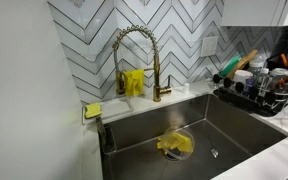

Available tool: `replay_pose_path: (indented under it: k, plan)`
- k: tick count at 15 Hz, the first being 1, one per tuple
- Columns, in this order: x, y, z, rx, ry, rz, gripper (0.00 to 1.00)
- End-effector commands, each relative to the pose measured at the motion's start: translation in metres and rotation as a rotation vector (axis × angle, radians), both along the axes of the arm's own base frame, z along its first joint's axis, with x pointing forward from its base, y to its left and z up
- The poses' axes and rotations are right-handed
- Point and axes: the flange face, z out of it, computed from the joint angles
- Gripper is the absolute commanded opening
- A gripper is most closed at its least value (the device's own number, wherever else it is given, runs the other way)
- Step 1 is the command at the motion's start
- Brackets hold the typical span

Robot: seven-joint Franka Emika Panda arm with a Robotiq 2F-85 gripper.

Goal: Put the bowl on the edge of the dish rack

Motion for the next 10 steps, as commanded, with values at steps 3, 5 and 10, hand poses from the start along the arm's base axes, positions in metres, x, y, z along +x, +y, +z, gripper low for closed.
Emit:
replay_pose_path:
  k: [3, 5, 10]
  plan:
    - [0.011, 0.012, -0.031, -0.031, -0.039, 0.102, 1.0]
    - [0.016, 0.013, -0.038, -0.051, -0.07, 0.119, 1.0]
    - [0.024, 0.015, -0.055, -0.043, -0.115, 0.138, 0.49]
